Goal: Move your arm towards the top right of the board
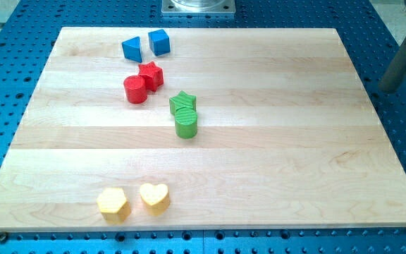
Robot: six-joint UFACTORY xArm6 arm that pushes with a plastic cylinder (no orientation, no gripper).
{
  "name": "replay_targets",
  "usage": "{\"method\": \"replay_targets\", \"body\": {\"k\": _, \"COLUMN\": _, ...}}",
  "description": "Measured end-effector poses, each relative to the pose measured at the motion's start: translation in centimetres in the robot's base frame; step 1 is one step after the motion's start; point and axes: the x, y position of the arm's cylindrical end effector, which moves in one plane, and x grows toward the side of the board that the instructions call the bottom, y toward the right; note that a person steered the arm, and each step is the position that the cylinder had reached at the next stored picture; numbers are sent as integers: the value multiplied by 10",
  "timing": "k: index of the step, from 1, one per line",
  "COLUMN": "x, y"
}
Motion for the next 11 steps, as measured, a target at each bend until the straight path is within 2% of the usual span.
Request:
{"method": "replay_targets", "body": {"k": 2, "x": -1, "y": -1}}
{"method": "replay_targets", "body": {"k": 4, "x": -1, "y": -73}}
{"method": "replay_targets", "body": {"k": 5, "x": -1, "y": -82}}
{"method": "replay_targets", "body": {"k": 11, "x": -68, "y": -86}}
